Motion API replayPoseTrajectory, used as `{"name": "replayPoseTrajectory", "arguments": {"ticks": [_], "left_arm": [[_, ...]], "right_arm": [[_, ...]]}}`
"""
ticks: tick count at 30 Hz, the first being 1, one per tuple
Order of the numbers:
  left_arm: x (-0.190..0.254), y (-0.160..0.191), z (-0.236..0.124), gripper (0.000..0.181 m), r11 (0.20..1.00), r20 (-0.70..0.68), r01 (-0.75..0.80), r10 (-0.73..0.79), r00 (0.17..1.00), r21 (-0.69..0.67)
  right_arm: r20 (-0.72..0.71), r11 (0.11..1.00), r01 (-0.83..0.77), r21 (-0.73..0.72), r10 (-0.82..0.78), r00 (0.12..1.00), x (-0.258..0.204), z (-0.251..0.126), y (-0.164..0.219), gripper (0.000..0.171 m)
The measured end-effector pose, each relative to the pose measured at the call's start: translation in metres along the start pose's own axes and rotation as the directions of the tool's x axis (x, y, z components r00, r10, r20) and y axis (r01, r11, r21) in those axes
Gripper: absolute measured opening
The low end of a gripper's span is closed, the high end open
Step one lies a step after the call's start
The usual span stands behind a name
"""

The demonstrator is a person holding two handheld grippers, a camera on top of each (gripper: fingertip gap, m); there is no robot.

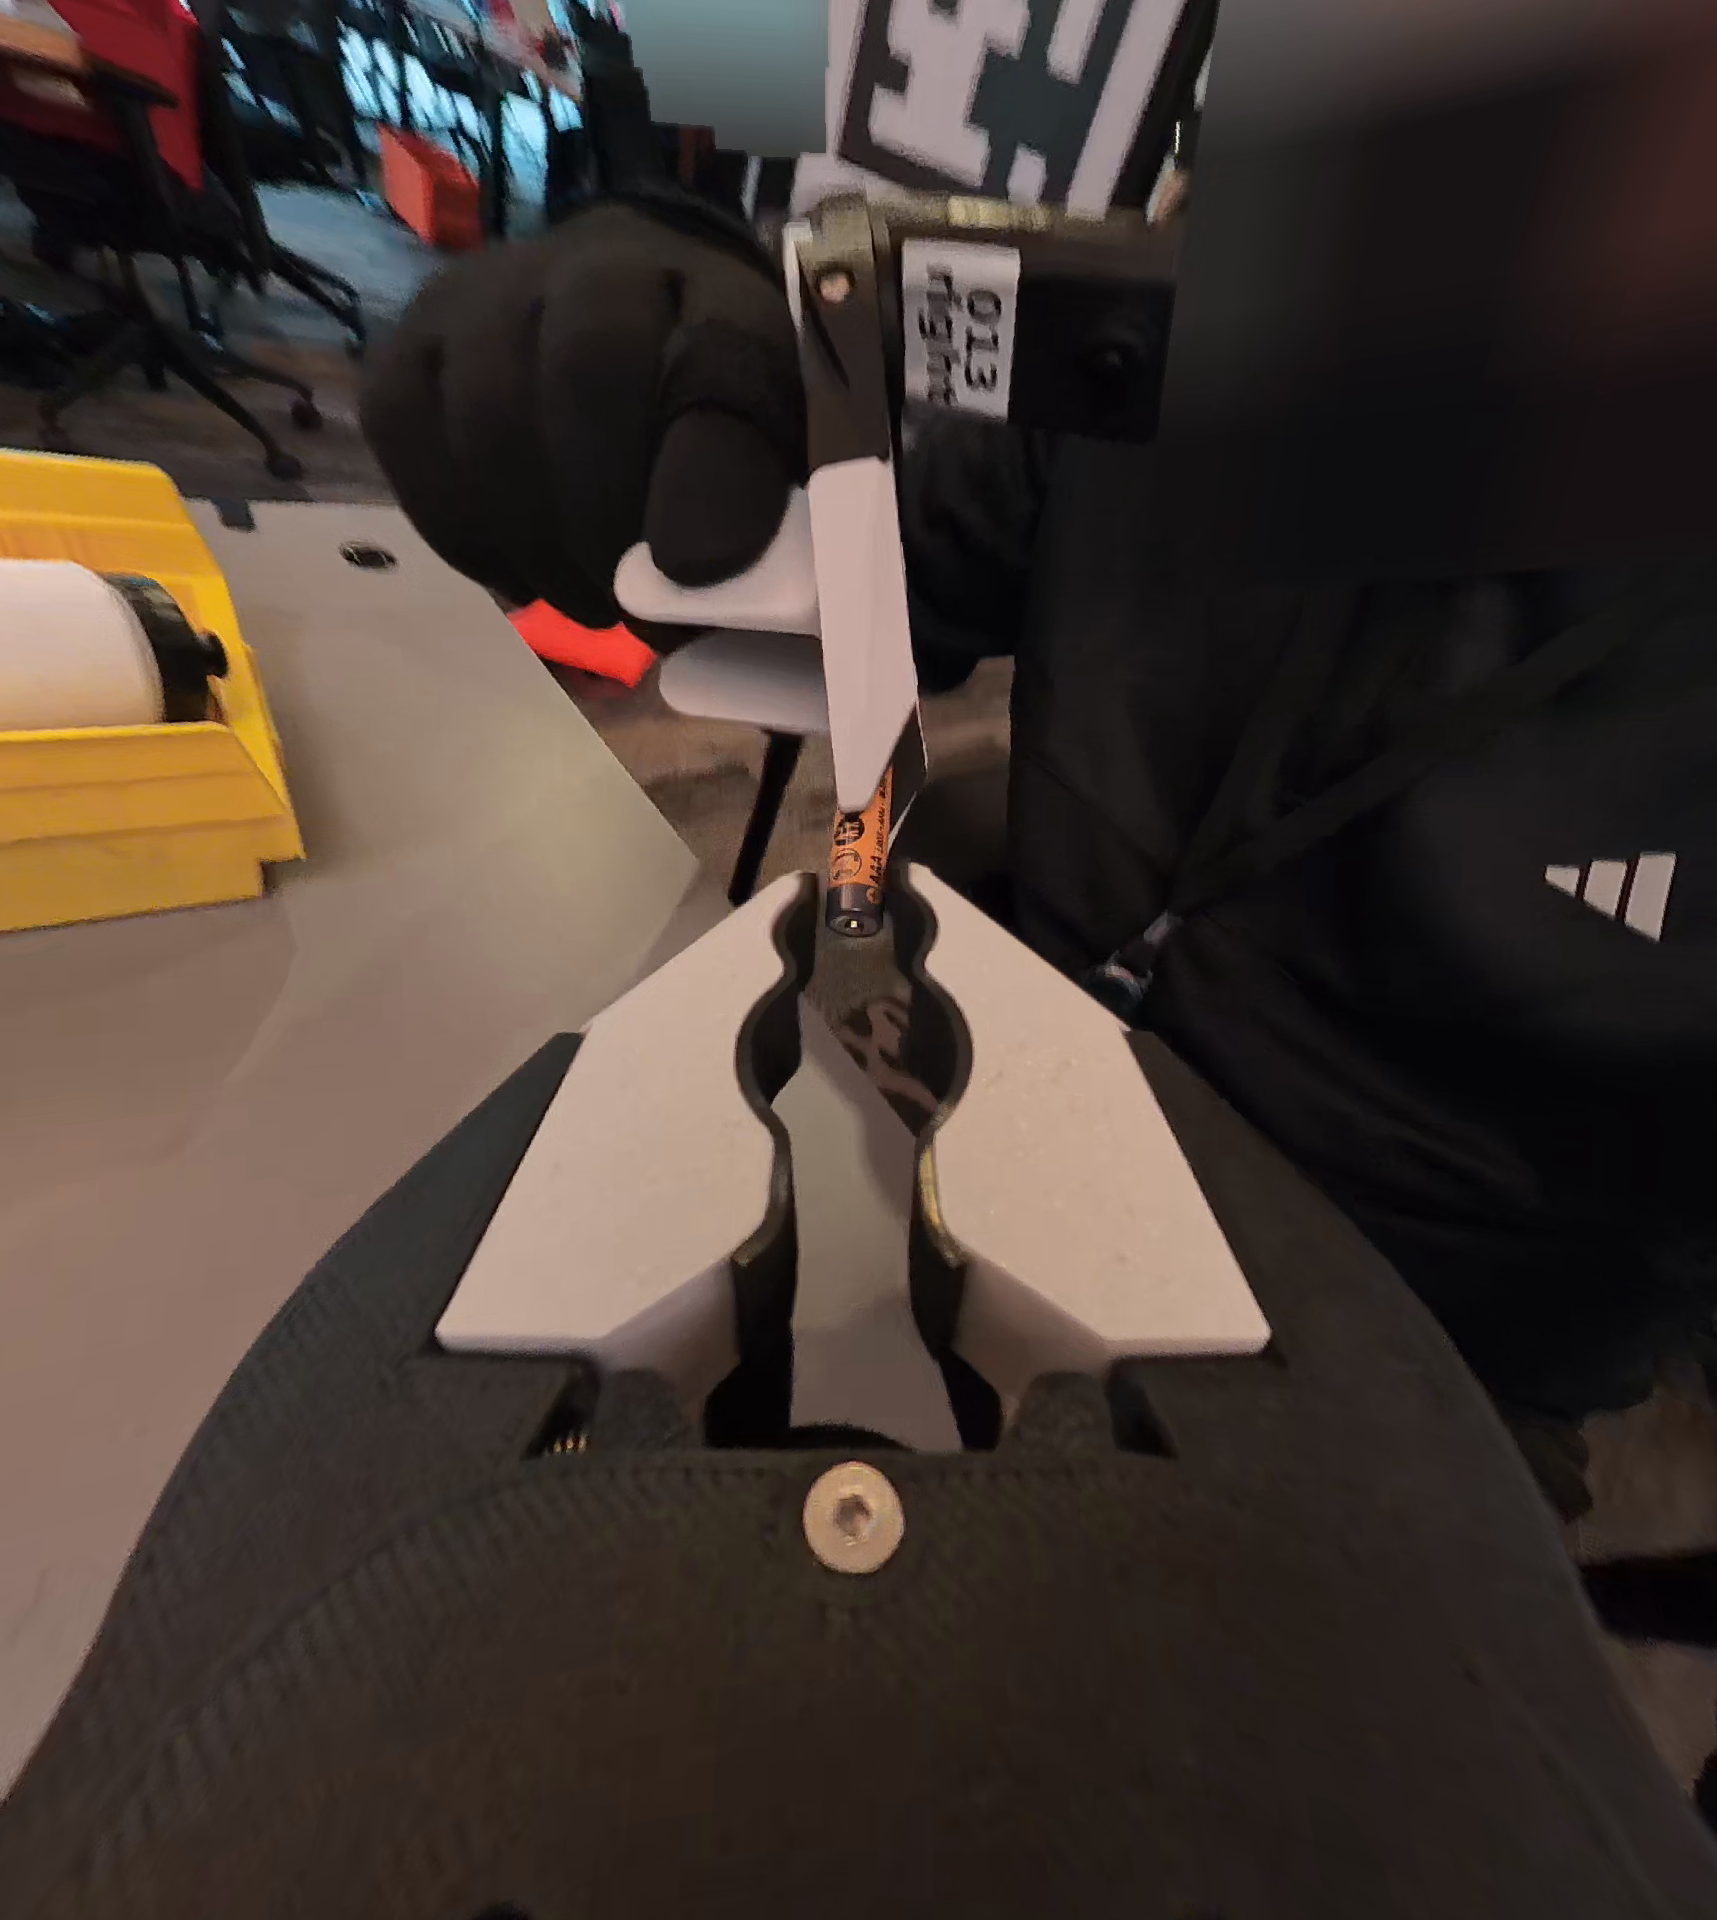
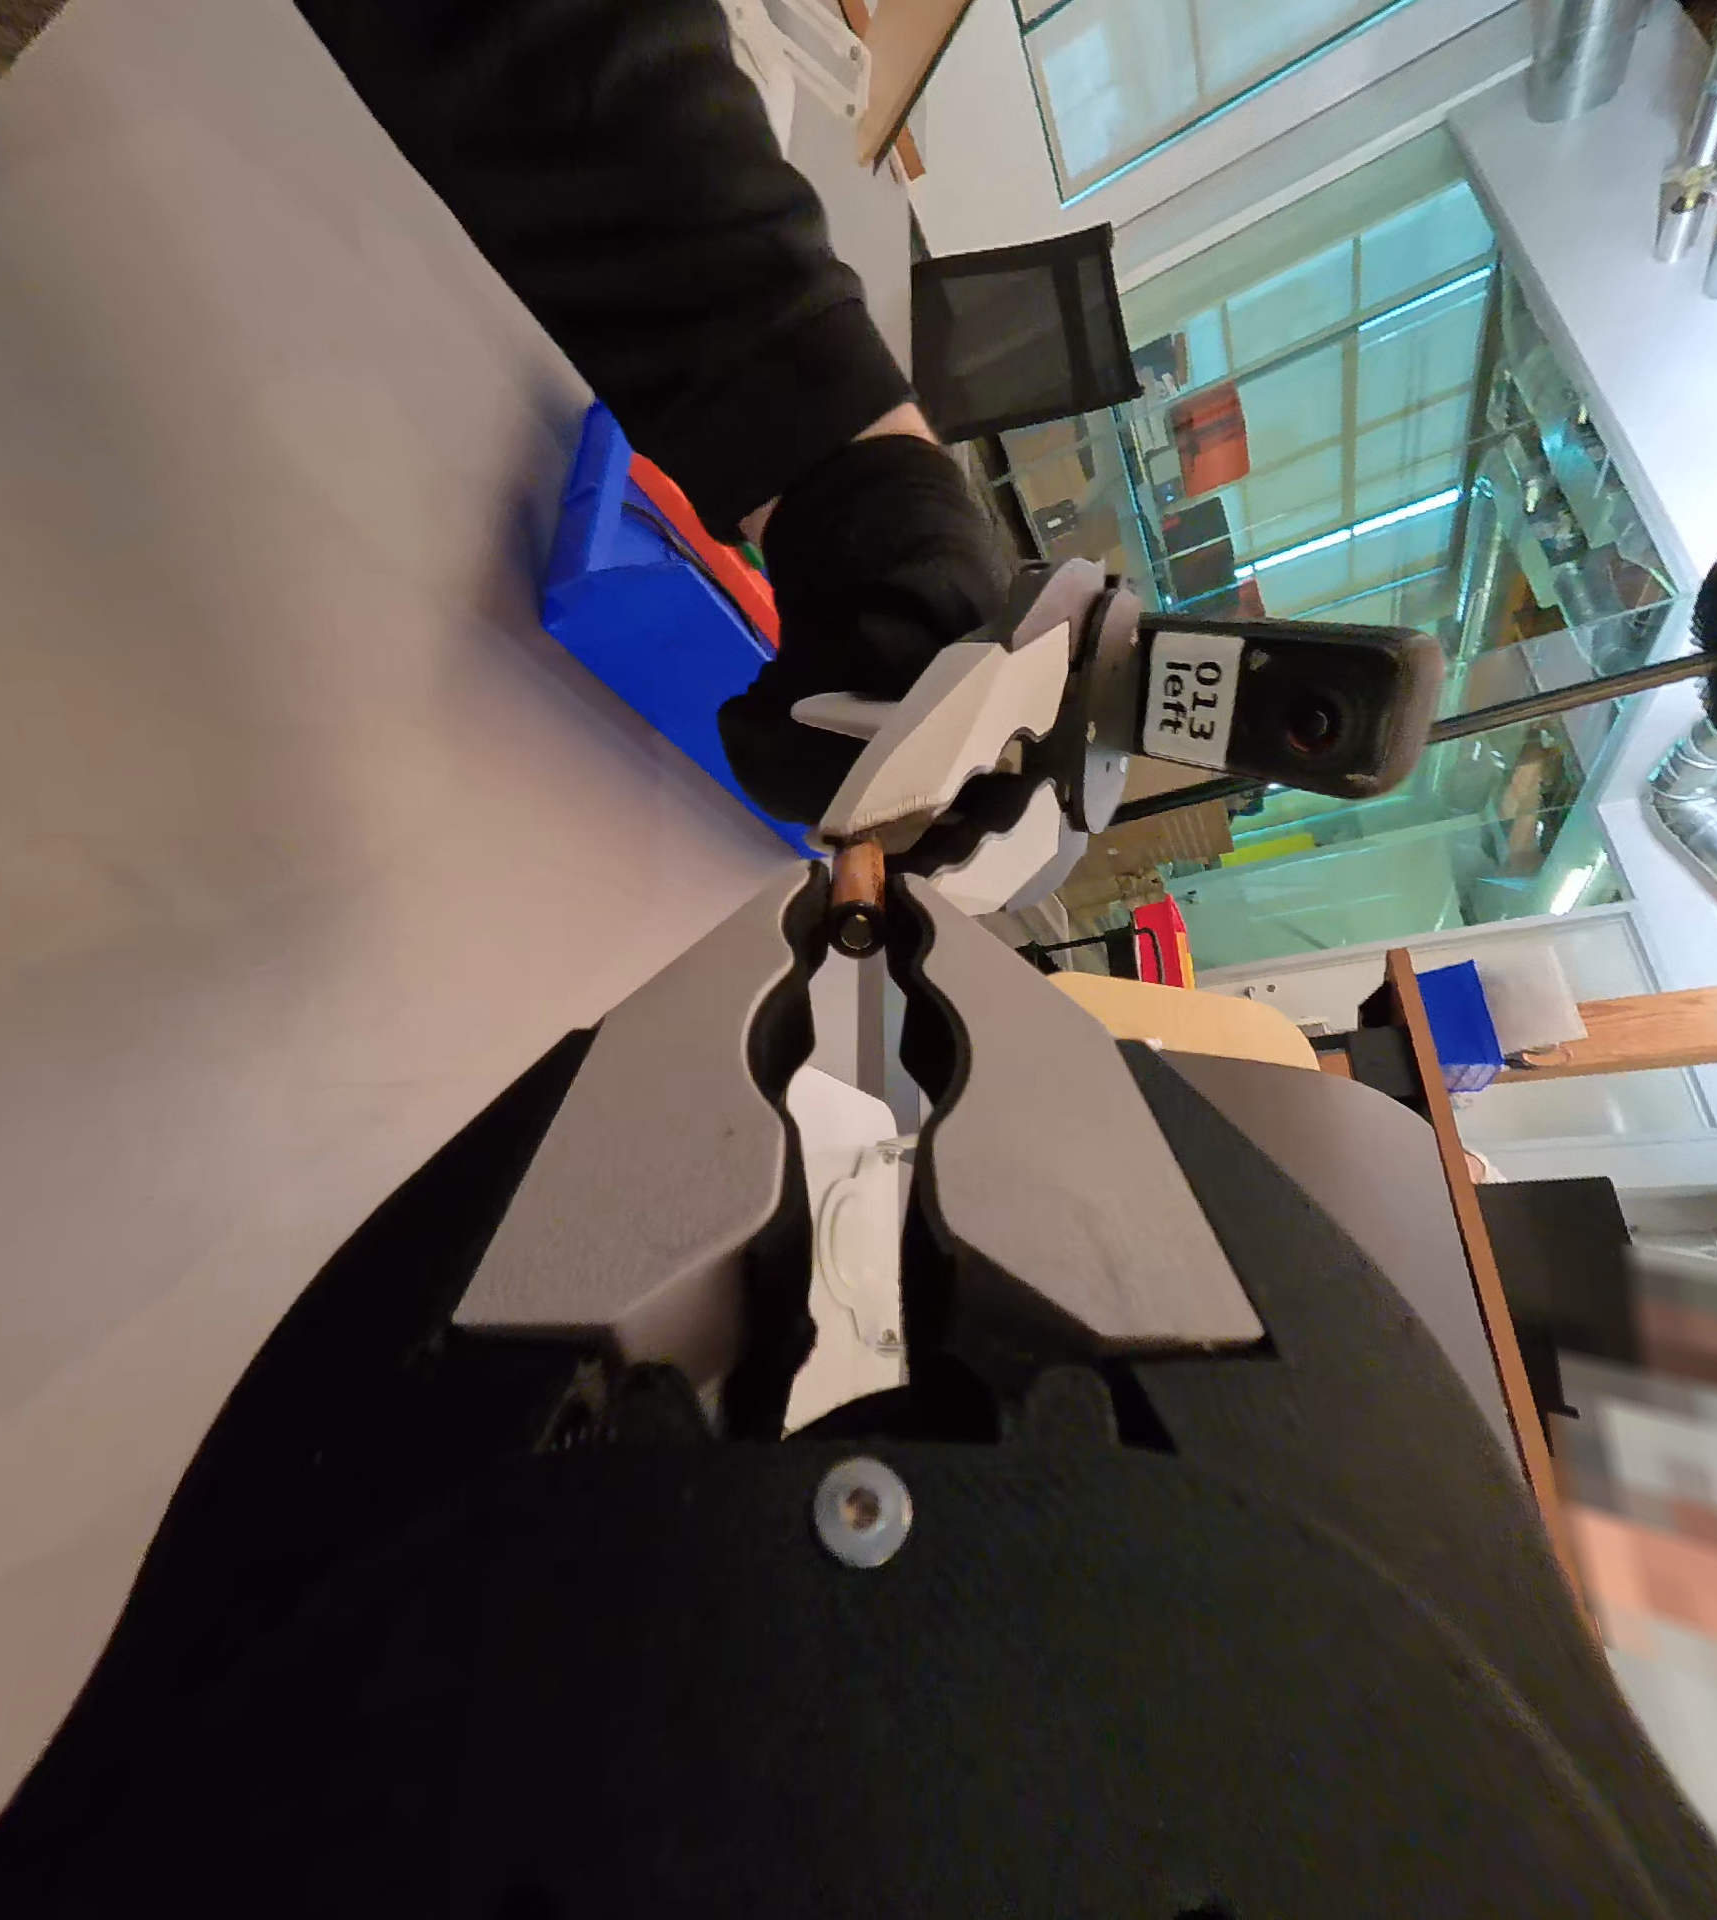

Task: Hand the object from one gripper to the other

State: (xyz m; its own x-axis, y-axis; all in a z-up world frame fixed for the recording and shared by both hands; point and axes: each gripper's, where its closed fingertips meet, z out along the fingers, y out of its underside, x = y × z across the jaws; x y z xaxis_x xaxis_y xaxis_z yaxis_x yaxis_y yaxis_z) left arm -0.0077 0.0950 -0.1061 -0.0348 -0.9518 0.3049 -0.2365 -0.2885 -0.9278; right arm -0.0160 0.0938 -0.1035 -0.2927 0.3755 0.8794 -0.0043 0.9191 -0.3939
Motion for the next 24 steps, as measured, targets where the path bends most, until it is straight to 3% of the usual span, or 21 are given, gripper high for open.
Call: {"name": "replayPoseTrajectory", "arguments": {"ticks": [3, 7, 9, 14, 18, 24], "left_arm": [[-0.011, -0.009, -0.007, 0.025, 0.994, 0.053, 0.024, -0.030, 0.998, 0.103], [-0.025, -0.022, -0.017, 0.040, 0.939, 0.095, 0.073, -0.111, 0.989, 0.337], [-0.034, -0.028, -0.024, 0.040, 0.863, 0.100, 0.115, -0.187, 0.977, 0.492], [-0.050, -0.035, -0.036, 0.039, 0.587, -0.009, 0.227, -0.351, 0.936, 0.777], [-0.055, -0.040, -0.033, 0.039, 0.428, -0.068, 0.258, -0.410, 0.909, 0.866], [-0.056, -0.046, -0.031, 0.022, 0.323, -0.062, 0.223, -0.443, 0.895, 0.920]], "right_arm": [[-0.065, 1.000, -0.007, -0.011, 0.007, 0.998, 0.009, -0.003, 0.004, 0.008], [-0.223, 0.995, 0.033, -0.095, -0.053, 0.973, 0.028, -0.006, 0.016, 0.007], [-0.314, 0.985, 0.073, -0.158, -0.120, 0.942, 0.037, -0.008, 0.021, 0.008], [-0.413, 0.920, 0.202, -0.337, -0.337, 0.846, 0.045, -0.004, 0.032, 0.008], [-0.418, 0.884, 0.245, -0.399, -0.413, 0.809, 0.043, 0.003, 0.042, 0.008], [-0.403, 0.856, 0.282, -0.433, -0.463, 0.789, 0.039, 0.010, 0.049, 0.008]]}}
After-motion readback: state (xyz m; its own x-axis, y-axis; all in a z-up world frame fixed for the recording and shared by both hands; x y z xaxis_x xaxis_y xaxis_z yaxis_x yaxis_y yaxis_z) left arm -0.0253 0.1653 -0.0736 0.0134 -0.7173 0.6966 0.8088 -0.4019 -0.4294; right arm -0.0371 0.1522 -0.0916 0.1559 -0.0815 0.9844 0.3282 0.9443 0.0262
